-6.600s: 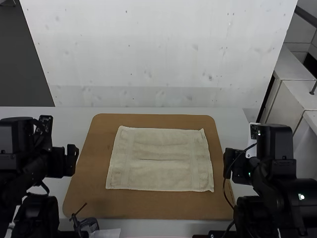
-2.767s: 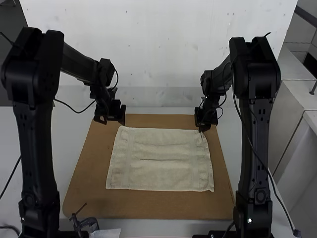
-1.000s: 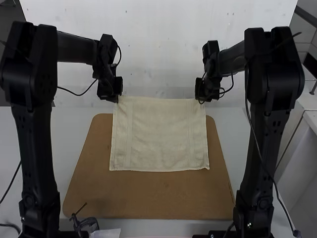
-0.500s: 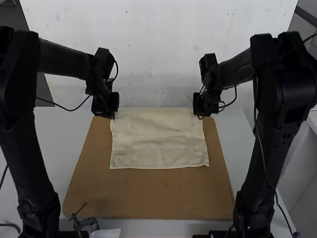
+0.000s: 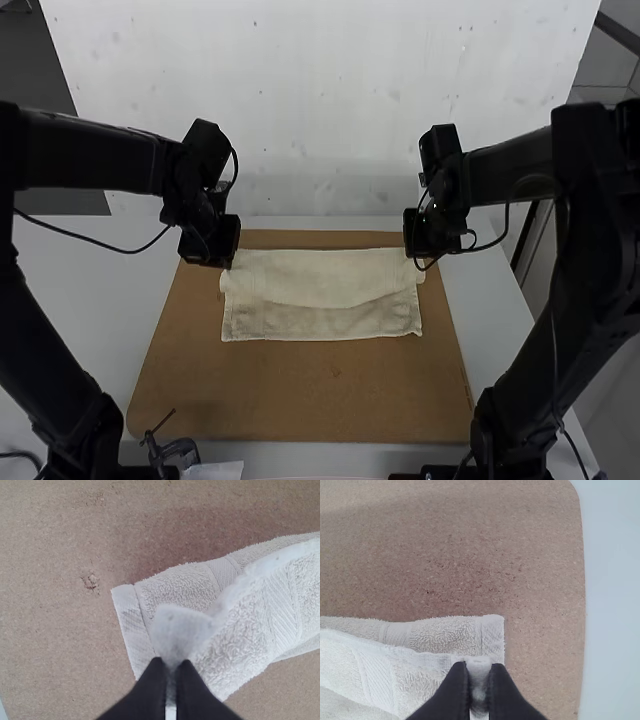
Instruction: Fold the towel.
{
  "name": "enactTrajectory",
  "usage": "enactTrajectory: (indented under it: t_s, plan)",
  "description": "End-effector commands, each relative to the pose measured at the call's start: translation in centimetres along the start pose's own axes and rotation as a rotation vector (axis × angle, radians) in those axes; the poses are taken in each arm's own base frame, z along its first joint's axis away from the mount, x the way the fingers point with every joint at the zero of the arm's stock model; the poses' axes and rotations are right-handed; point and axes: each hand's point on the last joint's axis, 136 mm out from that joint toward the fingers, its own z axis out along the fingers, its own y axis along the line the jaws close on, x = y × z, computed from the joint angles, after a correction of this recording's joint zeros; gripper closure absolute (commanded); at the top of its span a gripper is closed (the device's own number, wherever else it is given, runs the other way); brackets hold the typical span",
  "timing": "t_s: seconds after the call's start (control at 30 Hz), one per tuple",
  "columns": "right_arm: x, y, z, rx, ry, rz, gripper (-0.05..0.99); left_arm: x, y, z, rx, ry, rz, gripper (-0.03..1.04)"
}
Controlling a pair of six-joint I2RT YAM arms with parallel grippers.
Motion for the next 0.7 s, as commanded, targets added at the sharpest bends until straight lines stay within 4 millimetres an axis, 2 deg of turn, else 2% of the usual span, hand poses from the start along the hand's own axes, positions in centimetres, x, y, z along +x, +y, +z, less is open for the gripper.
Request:
enactTrajectory:
  t_s: [0.0,0.27,0.4,0.67]
  plan:
    - [0.0,-0.6,-1.2,0.010,-0.032,-0.014,0.92,0.2,-0.8,-1.1,0.018,-0.041,0.027,0.99]
    - [3.0,-0.8,-1.8,0.007,-0.017,-0.039,0.92,1.9,-0.5,-0.9,0.019,-0.042,0.028,0.99]
    - [4.2,-1.1,-1.5,0.011,0.000,-0.048,0.92,2.2,-0.4,-0.7,0.016,-0.038,0.030,0.99]
    - [3.9,-1.6,0.4,0.024,-0.007,-0.027,0.92,1.9,-0.3,0.4,0.012,-0.049,0.024,0.99]
